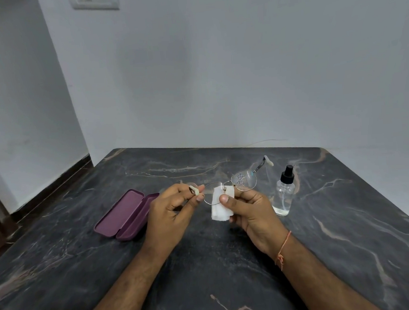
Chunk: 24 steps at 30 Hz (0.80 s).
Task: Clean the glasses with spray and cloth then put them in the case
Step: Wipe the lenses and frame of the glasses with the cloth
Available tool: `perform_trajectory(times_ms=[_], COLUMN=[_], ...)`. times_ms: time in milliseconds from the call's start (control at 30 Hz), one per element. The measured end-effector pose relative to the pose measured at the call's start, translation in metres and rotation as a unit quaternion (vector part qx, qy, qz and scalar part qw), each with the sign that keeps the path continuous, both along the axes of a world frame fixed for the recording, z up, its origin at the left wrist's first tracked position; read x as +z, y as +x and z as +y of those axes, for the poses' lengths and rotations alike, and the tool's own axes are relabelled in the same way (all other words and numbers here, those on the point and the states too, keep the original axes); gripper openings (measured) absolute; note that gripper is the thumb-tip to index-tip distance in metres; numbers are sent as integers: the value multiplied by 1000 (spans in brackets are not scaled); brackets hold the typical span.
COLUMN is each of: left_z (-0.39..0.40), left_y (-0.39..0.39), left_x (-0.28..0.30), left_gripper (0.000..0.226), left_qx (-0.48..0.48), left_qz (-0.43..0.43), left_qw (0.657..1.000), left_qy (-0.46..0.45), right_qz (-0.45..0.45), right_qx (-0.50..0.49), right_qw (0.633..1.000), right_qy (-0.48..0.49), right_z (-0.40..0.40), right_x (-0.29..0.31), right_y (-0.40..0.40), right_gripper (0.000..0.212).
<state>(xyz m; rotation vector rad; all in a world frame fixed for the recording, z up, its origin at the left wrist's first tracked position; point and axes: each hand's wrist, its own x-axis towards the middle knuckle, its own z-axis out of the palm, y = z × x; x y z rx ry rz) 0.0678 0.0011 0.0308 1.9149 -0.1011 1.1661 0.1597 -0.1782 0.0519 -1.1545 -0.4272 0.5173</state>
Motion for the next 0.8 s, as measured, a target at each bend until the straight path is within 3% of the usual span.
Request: perform_trajectory(times_ms=[333, 633, 800], left_z=[6, 10, 8], left_y=[3, 6, 6], left_x=[-7, -9, -9], left_gripper=[25, 23, 21], left_qx=[1, -30, -56], left_qz=[20, 47, 49], left_qw=[1000, 998, 996], left_qy=[-2, -16, -40], right_qz=[-5, -8, -30], right_qx=[35, 109, 137], right_qw=[999, 994, 990], right_qy=[6, -13, -30], right_z=[-2, -6, -7], right_x=[2, 6, 3], right_y=[-3, -10, -9], right_gripper=[33, 20, 37])
